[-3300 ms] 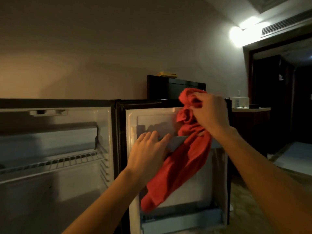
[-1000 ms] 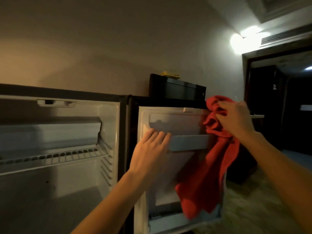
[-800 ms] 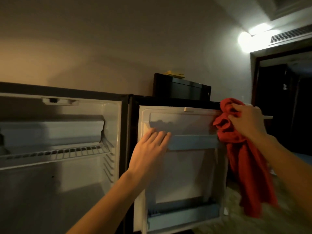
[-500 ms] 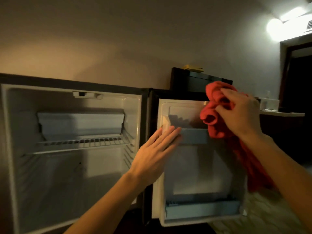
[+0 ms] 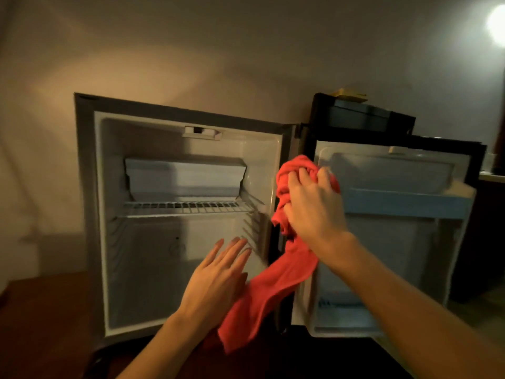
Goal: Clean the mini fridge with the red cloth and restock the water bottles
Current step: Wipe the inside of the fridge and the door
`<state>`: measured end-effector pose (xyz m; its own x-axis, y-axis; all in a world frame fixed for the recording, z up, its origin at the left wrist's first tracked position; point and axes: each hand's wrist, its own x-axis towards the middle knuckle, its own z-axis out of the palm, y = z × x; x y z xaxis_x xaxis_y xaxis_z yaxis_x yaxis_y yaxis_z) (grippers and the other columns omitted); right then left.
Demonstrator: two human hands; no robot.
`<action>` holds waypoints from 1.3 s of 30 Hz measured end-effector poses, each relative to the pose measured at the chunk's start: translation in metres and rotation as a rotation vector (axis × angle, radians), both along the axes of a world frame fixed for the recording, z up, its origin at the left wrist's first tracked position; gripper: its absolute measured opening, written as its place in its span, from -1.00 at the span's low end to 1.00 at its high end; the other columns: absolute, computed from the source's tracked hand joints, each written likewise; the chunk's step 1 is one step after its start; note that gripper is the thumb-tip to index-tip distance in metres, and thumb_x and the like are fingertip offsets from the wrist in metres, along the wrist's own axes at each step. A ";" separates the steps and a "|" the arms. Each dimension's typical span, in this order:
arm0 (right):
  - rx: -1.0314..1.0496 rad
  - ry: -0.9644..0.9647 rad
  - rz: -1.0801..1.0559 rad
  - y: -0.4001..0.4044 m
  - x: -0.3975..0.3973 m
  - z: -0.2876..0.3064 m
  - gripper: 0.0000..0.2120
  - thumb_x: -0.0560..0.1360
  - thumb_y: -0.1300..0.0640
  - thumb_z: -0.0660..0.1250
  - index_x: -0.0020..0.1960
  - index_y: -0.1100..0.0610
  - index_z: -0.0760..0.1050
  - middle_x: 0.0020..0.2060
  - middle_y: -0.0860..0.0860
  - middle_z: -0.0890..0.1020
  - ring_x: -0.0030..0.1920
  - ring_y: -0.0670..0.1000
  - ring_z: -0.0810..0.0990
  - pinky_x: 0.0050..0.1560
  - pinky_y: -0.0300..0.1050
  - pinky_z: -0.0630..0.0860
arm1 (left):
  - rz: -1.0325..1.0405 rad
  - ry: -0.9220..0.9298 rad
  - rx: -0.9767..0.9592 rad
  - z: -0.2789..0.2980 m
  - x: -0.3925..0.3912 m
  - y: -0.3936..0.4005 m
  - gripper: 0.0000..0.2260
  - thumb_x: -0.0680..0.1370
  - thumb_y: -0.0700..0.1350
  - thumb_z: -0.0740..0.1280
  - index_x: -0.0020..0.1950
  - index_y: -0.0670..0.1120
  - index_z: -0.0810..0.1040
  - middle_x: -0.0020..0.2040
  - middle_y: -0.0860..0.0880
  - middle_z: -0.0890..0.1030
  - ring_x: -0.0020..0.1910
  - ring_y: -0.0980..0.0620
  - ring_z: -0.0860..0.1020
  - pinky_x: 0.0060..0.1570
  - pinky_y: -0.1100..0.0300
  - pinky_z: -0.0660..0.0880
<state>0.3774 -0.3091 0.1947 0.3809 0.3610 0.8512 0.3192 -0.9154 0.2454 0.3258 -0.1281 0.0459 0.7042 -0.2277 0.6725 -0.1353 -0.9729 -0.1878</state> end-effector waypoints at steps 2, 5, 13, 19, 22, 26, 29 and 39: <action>-0.056 0.006 -0.042 -0.001 0.000 -0.032 -0.52 0.30 0.08 0.47 0.19 0.21 0.56 0.08 0.13 0.62 0.07 0.22 0.48 0.13 0.04 0.48 | -0.010 -0.006 -0.084 -0.009 -0.003 0.001 -0.56 0.52 -0.01 0.20 0.37 -0.09 0.49 0.41 -0.04 0.48 0.44 0.01 0.39 0.46 0.02 0.15; -0.140 0.136 0.004 -0.009 -0.003 -0.089 -0.39 0.18 0.08 0.56 0.21 0.17 0.58 0.10 0.08 0.63 0.10 0.16 0.39 0.00 0.00 0.58 | -0.019 -0.004 -0.152 -0.021 0.000 0.001 -0.58 0.51 0.00 0.18 0.34 -0.06 0.50 0.37 -0.01 0.51 0.42 0.04 0.40 0.46 0.06 0.14; -0.116 0.122 0.167 -0.015 -0.024 -0.082 -0.34 0.14 0.08 0.62 0.22 0.07 0.58 0.10 -0.04 0.63 0.08 0.14 0.50 -0.30 -0.03 0.62 | -0.168 0.012 -0.280 -0.055 0.026 0.001 -0.61 0.45 0.00 0.24 0.25 -0.05 0.55 0.28 -0.02 0.57 0.28 0.03 0.52 0.44 0.13 0.18; -0.121 -0.070 0.025 0.029 -0.005 0.028 -0.59 0.40 0.03 0.38 0.22 0.08 0.50 0.09 0.00 0.60 0.05 0.15 0.38 -0.08 0.04 0.53 | -0.205 0.037 -0.386 -0.051 0.046 0.008 -0.58 0.43 0.01 0.19 0.26 -0.05 0.54 0.25 0.02 0.58 0.29 0.09 0.48 0.39 0.12 0.21; -0.106 -0.052 -0.110 0.035 0.012 0.067 -0.72 0.43 0.03 0.31 0.11 0.10 0.51 0.04 0.05 0.60 0.08 0.21 0.38 -0.13 0.06 0.48 | -0.197 0.066 -0.440 -0.055 0.054 0.010 -0.55 0.42 0.03 0.19 0.27 -0.05 0.54 0.26 0.00 0.58 0.27 0.04 0.53 0.39 0.14 0.18; -0.139 -0.047 -0.220 0.043 0.014 0.076 -0.73 0.45 0.03 0.34 0.05 0.17 0.56 -0.03 0.17 0.60 0.14 0.26 0.39 -0.21 0.02 0.40 | -0.215 0.122 -0.461 -0.063 0.064 0.007 -0.54 0.48 0.02 0.15 0.33 -0.07 0.50 0.33 -0.07 0.53 0.33 -0.05 0.49 0.43 0.12 0.22; -0.201 0.004 -0.315 0.056 0.010 0.079 -0.74 0.46 0.03 0.34 0.02 0.21 0.57 -0.05 0.22 0.59 0.17 0.27 0.37 -0.20 -0.01 0.29 | -0.213 0.105 -0.433 -0.061 0.073 0.007 -0.57 0.57 0.03 0.11 0.38 -0.08 0.47 0.39 -0.08 0.47 0.36 -0.09 0.45 0.47 0.08 0.20; -0.627 0.273 -0.393 0.078 0.024 -0.068 -0.63 0.46 -0.02 0.27 0.21 0.10 0.54 0.15 0.08 0.57 0.31 0.22 0.24 0.02 0.03 0.34 | -0.128 0.071 -0.410 -0.054 0.074 0.024 -0.55 0.36 0.01 0.14 0.12 -0.08 0.66 0.15 -0.06 0.66 0.20 -0.08 0.60 0.36 0.05 0.17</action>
<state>0.4018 -0.2316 0.1270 0.7465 0.5385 0.3909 0.1247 -0.6903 0.7127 0.4001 -0.1045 -0.0084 0.7357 -0.0404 0.6761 -0.2581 -0.9396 0.2247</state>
